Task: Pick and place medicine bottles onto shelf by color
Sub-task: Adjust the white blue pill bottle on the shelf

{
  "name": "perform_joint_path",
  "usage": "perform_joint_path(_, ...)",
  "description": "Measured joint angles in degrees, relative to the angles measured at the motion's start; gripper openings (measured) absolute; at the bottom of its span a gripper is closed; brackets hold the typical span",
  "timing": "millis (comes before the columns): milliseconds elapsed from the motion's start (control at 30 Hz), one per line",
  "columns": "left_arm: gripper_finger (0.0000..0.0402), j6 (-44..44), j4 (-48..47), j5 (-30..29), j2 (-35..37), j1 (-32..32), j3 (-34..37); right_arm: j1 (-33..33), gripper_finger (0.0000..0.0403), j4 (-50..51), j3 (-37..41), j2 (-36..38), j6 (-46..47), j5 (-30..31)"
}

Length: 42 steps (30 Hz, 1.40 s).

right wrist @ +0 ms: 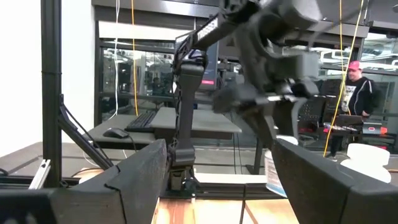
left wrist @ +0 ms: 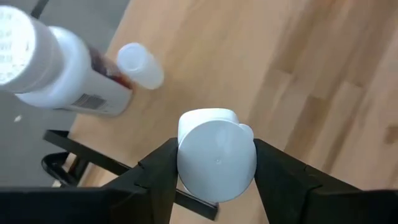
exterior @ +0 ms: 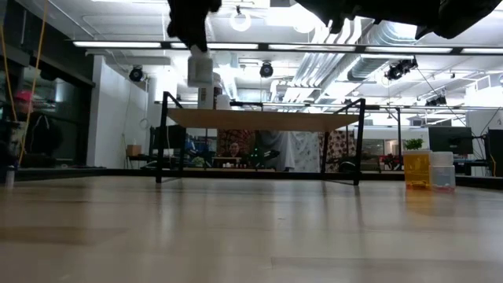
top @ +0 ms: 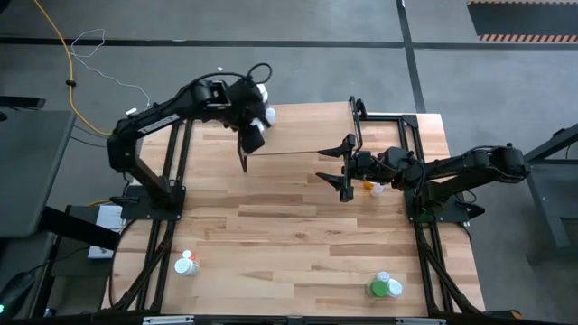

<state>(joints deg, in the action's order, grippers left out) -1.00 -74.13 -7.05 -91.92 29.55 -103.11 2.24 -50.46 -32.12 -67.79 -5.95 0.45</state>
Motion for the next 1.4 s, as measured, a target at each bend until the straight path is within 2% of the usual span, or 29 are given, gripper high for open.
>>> perform_joint_path(567, 0.0182, -0.4, 0.2, -0.7, -5.8, 6.8, 0.0, 0.0, 0.0284, 0.2, 0.0, 0.0, 0.0, 0.0)
perform_joint_path(933, 0.0184, -1.7, 0.5, -1.4, -5.8, 7.0, 0.0, 0.0, 0.0284, 0.2, 0.0, 0.0, 0.0, 0.0)
perform_joint_path(1400, 0.0184, -2.9, 3.8, -1.1, -5.7, 7.2, 3.7, 0.0, 0.0284, 0.2, 0.0, 0.0, 0.0, 0.0)
